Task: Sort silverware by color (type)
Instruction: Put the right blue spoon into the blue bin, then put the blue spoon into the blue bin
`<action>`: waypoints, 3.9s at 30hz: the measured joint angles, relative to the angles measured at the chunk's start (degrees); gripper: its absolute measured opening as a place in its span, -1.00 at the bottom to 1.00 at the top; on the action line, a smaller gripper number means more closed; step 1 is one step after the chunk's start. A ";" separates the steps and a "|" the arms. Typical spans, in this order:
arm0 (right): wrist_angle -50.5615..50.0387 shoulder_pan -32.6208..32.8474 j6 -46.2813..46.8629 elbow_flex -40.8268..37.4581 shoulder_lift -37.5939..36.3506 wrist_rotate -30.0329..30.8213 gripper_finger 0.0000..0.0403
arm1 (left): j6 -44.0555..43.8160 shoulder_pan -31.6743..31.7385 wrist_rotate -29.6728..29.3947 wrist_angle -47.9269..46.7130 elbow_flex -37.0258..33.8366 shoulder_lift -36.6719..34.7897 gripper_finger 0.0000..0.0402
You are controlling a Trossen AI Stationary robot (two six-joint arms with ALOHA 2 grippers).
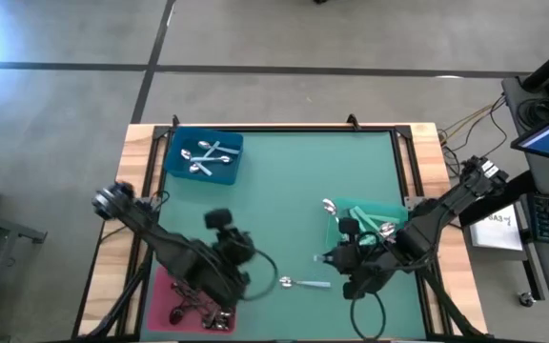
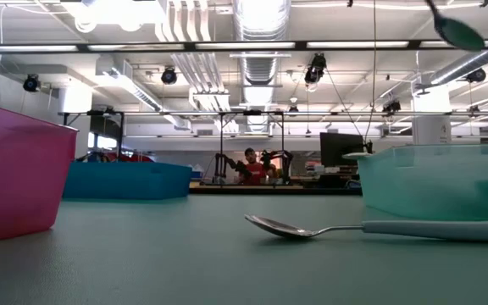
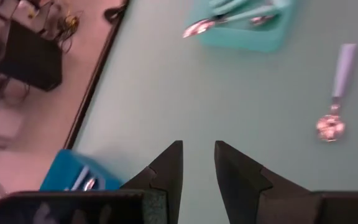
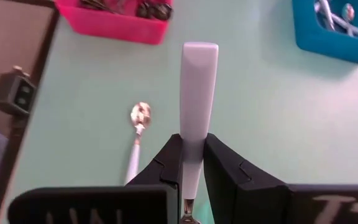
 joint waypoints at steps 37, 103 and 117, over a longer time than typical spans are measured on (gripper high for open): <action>40.40 -22.80 -30.18 -6.19 4.46 -13.64 -0.83 | 41.63 12.91 17.42 143.30 -76.70 -18.29 -0.22; 20.65 -28.36 -4.05 -19.41 -0.20 -8.94 -0.35 | 21.43 67.31 9.82 55.30 -74.36 -40.39 -0.82; 20.71 -27.98 5.73 -19.19 2.44 -27.01 -0.37 | 35.92 68.62 22.05 56.21 -69.03 -38.98 -0.51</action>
